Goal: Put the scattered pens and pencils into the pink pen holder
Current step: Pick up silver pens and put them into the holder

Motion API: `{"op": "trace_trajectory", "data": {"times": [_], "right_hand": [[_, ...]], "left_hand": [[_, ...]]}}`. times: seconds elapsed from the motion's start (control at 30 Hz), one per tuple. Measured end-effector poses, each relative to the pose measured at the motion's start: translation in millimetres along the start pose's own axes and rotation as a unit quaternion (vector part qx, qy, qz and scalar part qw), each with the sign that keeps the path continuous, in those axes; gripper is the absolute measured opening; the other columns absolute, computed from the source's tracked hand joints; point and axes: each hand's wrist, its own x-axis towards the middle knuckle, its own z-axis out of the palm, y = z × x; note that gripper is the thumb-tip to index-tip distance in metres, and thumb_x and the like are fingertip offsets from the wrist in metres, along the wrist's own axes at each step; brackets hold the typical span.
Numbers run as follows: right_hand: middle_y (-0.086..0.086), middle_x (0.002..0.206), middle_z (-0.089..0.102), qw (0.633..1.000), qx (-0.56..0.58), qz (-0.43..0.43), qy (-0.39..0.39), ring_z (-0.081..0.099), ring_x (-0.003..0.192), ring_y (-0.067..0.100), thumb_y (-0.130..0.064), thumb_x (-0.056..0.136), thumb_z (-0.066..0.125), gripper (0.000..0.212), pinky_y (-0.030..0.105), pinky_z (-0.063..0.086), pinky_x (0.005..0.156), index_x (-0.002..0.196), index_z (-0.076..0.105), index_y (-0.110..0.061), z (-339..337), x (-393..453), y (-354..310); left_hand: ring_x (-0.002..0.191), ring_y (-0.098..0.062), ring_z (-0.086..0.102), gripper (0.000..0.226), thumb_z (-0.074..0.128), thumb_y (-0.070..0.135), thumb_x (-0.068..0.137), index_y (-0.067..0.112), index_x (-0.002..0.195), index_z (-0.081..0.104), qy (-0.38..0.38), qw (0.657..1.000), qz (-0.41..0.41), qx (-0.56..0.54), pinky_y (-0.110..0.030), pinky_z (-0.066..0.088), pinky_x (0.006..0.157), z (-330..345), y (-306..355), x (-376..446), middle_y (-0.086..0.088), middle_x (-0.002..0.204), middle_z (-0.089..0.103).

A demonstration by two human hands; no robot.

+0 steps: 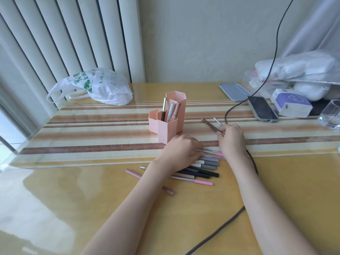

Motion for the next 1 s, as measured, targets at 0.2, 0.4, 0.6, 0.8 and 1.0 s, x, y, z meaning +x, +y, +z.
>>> {"op": "trace_trajectory", "data": {"times": [0.2, 0.4, 0.6, 0.8, 1.0], "right_hand": [[0.005, 0.103, 0.068, 0.990, 0.109, -0.087, 0.006, 0.054, 0.103, 0.025, -0.015, 0.089, 0.062, 0.012, 0.031, 0.044, 0.081, 0.098, 0.070, -0.015, -5, -1, 5], [-0.014, 0.082, 0.066, 0.936, 0.314, -0.112, -0.111, 0.058, 0.074, -0.008, -0.012, 0.084, 0.068, 0.029, 0.010, 0.048, 0.071, 0.088, 0.068, -0.040, -27, -4, -4], [0.001, 0.082, 0.063, 0.811, 0.575, -0.036, -0.096, 0.063, 0.069, 0.014, 0.002, 0.087, 0.061, 0.020, 0.029, 0.052, 0.074, 0.099, 0.057, -0.015, -41, -4, -9], [0.008, 0.079, 0.064, 0.789, 0.598, -0.134, 0.036, 0.065, 0.064, 0.018, 0.000, 0.089, 0.059, 0.035, 0.030, 0.055, 0.069, 0.106, 0.038, -0.022, -40, -13, -56], [0.002, 0.087, 0.069, 0.875, 0.398, -0.252, 0.107, 0.064, 0.078, 0.004, -0.005, 0.086, 0.065, 0.025, 0.013, 0.048, 0.073, 0.109, 0.053, -0.007, -13, -11, -98]], "left_hand": [[0.099, -0.025, 0.058, 0.035, 0.059, 0.013, 0.091, 0.009, 0.126, 0.058, 0.094, 0.987, -0.053, -0.118, -0.043, 0.048, 0.089, -2, 1, 4, -0.011, 0.113, 0.063], [0.105, -0.041, 0.058, 0.042, 0.061, -0.006, 0.084, -0.005, 0.126, 0.056, 0.207, 0.978, 0.002, 0.033, -0.050, 0.046, 0.093, -6, 5, 8, -0.023, 0.116, 0.063], [0.089, -0.036, 0.056, 0.032, 0.066, 0.009, 0.081, 0.004, 0.113, 0.067, 0.316, 0.944, -0.029, 0.088, -0.040, 0.044, 0.081, -12, 7, 2, -0.015, 0.097, 0.066], [0.123, -0.035, 0.039, 0.073, 0.048, 0.037, 0.072, 0.007, 0.139, 0.038, 0.412, 0.887, -0.203, -0.049, -0.038, 0.021, 0.106, -30, -9, -4, -0.014, 0.136, 0.044], [0.135, -0.026, 0.028, 0.091, 0.045, 0.059, 0.068, 0.015, 0.145, 0.024, 0.267, 0.916, -0.256, -0.153, -0.051, 0.023, 0.110, -25, -24, -5, -0.005, 0.141, 0.043]]}}
